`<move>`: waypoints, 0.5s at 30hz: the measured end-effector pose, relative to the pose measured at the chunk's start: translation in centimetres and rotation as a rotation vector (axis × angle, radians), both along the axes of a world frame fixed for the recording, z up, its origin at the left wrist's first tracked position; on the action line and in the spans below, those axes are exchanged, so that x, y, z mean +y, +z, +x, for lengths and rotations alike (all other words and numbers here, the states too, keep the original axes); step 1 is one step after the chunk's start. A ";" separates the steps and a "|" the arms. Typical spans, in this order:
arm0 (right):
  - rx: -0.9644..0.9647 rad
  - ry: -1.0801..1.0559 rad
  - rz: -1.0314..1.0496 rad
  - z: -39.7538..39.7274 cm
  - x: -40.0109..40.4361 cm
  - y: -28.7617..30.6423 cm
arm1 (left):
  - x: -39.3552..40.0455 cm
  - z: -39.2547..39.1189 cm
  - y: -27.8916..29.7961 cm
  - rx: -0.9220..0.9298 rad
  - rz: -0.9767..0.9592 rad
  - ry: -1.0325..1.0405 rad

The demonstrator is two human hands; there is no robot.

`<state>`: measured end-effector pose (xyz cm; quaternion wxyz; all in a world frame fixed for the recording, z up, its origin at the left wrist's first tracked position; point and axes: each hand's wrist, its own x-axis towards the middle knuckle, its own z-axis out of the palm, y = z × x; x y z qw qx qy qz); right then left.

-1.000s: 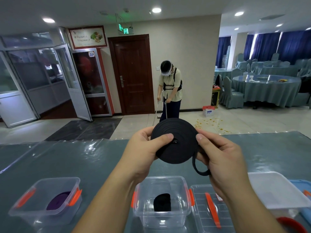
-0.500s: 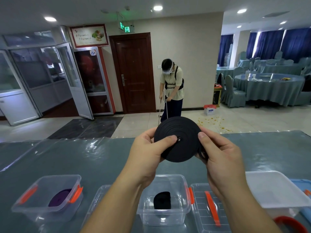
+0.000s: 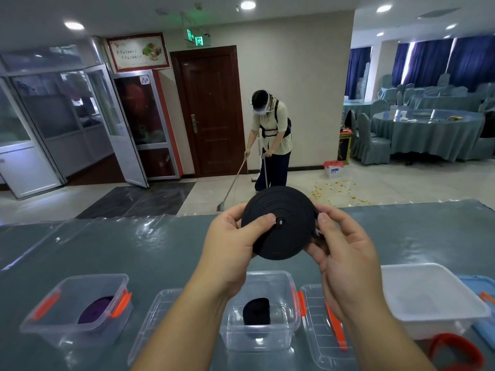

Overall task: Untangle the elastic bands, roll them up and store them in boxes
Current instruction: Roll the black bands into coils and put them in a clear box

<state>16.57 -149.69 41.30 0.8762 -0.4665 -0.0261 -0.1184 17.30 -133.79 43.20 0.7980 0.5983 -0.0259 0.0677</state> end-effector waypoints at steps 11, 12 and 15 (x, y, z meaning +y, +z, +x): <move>0.068 -0.022 0.079 -1.3 -0.3 -2.4 | -3.5 -0.2 -2.5 0.114 -0.162 0.095; 0.078 -0.024 0.066 -1.2 -0.6 -2.6 | -3.7 -0.3 -2.6 0.131 -0.155 0.083; 0.106 -0.006 0.012 -0.9 -2.0 -3.2 | -3.3 -0.3 -2.6 0.175 -0.033 0.035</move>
